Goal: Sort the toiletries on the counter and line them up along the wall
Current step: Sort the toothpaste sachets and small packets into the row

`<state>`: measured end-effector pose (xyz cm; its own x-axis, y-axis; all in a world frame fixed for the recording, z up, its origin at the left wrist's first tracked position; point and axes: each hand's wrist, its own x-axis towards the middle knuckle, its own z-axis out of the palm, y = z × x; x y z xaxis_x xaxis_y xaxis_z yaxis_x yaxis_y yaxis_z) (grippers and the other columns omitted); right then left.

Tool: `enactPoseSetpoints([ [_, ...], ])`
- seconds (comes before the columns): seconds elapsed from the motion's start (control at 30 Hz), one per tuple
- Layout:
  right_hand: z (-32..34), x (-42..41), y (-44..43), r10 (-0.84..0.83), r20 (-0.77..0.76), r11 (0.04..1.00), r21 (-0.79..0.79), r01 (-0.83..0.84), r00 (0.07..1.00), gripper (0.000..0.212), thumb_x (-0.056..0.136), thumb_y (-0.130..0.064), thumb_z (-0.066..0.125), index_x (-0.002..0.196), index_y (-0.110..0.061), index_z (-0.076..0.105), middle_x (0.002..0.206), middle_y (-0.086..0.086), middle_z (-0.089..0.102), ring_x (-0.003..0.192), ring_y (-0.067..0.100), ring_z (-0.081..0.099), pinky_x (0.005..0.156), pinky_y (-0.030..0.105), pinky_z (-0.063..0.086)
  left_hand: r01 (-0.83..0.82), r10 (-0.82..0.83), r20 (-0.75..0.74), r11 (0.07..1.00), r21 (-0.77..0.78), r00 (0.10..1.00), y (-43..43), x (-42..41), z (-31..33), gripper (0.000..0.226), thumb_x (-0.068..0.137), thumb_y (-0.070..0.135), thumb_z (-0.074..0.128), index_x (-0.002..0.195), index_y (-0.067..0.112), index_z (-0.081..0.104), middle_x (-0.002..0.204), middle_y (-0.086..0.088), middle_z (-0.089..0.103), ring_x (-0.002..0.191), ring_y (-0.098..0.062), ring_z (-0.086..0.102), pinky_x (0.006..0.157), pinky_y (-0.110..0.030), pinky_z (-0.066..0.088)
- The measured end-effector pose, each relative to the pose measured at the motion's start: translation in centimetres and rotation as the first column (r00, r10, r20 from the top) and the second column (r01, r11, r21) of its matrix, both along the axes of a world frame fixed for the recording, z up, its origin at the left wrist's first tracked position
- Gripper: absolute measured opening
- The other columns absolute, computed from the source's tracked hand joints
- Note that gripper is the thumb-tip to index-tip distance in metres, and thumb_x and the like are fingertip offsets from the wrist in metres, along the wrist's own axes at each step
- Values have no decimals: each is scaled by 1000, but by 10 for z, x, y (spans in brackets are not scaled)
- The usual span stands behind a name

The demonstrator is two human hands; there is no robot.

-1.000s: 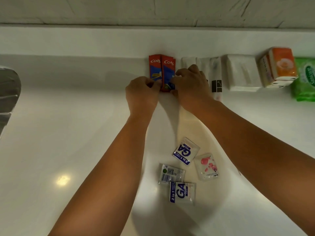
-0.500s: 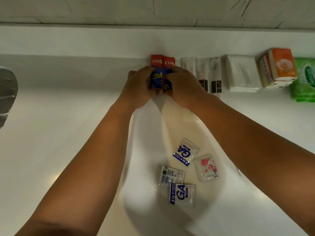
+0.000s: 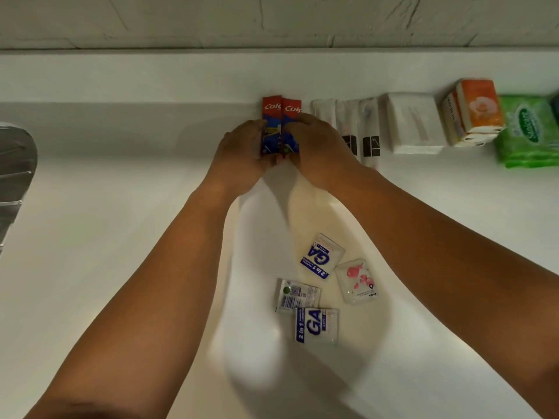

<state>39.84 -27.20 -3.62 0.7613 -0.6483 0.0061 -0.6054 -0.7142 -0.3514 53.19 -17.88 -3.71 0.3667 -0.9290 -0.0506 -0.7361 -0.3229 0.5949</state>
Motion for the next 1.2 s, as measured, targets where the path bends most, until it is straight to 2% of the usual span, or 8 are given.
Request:
enactPoseSetpoints([
  [0.2, 16, -36, 28, 57, 87, 998, -3, -57, 995, 36, 90, -18, 64, 124, -9, 61, 125, 11, 59, 114, 27, 57, 98, 37, 46, 70, -67, 30, 992, -109, 997, 32, -32, -2, 52, 83, 45, 67, 127, 19, 62, 126, -2, 64, 113, -20, 61, 102, -41, 48],
  [0.33, 16, -70, 52, 28, 111, 998, 50, -34, 993, 32, 89, -14, 65, 121, -9, 64, 122, 10, 62, 110, 25, 60, 95, 31, 47, 4, -9, -33, 984, -178, 999, 64, -67, 2, 41, 87, 21, 75, 127, 17, 65, 127, -5, 64, 114, -17, 57, 100, -28, 45],
  [0.43, 15, -94, 72, -32, 108, 993, 119, 19, 994, 38, 90, -12, 65, 128, -11, 61, 129, 6, 59, 114, 22, 57, 101, 29, 44, -27, 20, -57, 992, -119, 998, 86, -91, 2, 40, 91, 22, 71, 130, 19, 63, 125, 0, 64, 113, -19, 56, 99, -34, 47],
  [0.53, 7, -113, 87, -38, 10, 988, 149, 36, 999, 41, 91, -15, 64, 132, -15, 58, 132, 5, 58, 116, 22, 56, 102, 30, 44, -42, 40, -38, 999, -30, 998, 103, -106, -3, 41, 90, 23, 72, 130, 18, 63, 122, 0, 64, 110, -17, 58, 97, -29, 47],
  [0.83, 1, -129, 98, 155, -182, 985, 100, -138, 971, 49, 92, -19, 62, 140, -20, 49, 139, 2, 50, 124, 22, 42, 105, 33, 39, -101, 100, 11, 987, 127, 995, 129, -142, -17, 66, 78, 49, 80, 131, 14, 63, 121, -6, 56, 115, -24, 50, 96, -31, 45],
  [0.97, 2, -126, 100, 211, -244, 977, 88, -195, 947, 51, 90, -17, 63, 139, -24, 49, 130, 4, 49, 120, 24, 43, 100, 36, 43, -99, 94, 49, 987, 123, 994, 129, -147, -18, 51, 81, 46, 77, 124, 20, 65, 115, -4, 56, 110, -23, 49, 91, -26, 39],
  [1.1, -1, -122, 102, 184, -249, 982, 97, -164, 951, 47, 89, -20, 67, 133, -30, 54, 124, 1, 50, 118, 22, 44, 97, 34, 44, -103, 96, 59, 986, 128, 994, 125, -147, -20, 45, 81, 45, 77, 119, 22, 67, 111, -2, 59, 105, -22, 50, 91, -31, 41],
  [1.2, -1, -120, 103, 139, -219, 986, 117, -116, 966, 39, 89, -20, 68, 126, -29, 57, 121, 1, 51, 111, 20, 49, 92, 32, 45, -121, 123, -20, 987, 102, 992, 123, -145, -21, 36, 79, 37, 81, 108, 22, 68, 100, 3, 66, 96, -22, 56, 85, -33, 46],
])
